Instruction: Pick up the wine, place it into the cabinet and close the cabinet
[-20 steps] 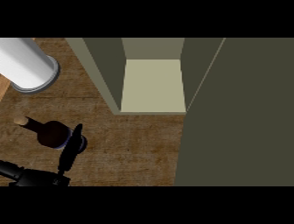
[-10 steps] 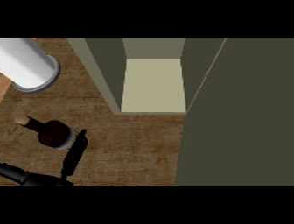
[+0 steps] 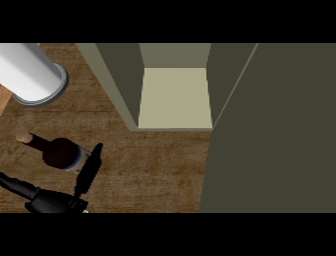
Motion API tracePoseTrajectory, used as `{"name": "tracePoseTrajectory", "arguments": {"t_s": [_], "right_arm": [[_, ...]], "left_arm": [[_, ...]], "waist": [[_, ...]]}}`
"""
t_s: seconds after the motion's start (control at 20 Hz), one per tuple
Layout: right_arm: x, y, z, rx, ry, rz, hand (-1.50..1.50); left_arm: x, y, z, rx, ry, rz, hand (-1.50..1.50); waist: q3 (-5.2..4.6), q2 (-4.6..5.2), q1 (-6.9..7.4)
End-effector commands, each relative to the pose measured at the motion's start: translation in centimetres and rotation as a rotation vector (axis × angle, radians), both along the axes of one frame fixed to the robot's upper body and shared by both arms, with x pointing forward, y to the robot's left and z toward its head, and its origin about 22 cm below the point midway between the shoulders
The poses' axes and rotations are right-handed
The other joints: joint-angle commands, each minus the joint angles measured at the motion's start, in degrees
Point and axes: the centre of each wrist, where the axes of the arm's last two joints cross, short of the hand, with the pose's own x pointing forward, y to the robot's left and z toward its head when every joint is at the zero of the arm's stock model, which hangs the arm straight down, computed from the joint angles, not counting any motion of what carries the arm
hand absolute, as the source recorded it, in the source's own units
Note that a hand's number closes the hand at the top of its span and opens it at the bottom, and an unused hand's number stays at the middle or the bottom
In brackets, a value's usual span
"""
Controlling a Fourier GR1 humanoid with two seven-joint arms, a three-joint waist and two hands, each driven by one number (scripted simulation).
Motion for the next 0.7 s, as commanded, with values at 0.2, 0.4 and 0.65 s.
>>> {"name": "tracePoseTrajectory", "arguments": {"t_s": [0.2,0.4,0.65], "right_arm": [[-0.9,-0.6,0.9,0.046,-0.019,0.041,-1.50],[-0.2,-0.4,0.4,0.034,-0.028,0.018,-1.50],[-1.8,-0.1,0.8,0.042,-0.034,0.027,-1.50]], "left_arm": [[1.3,3.0,0.5,-0.037,-0.003,-0.002,-1.50],[1.5,1.5,0.0,-0.060,0.012,-0.012,-1.50],[1.7,1.5,0.3,-0.069,-0.001,-0.016,-1.50]], "waist": [[-0.01,0.08,-0.13],[-0.09,0.12,0.05],[-0.27,-0.15,-0.54]]}}
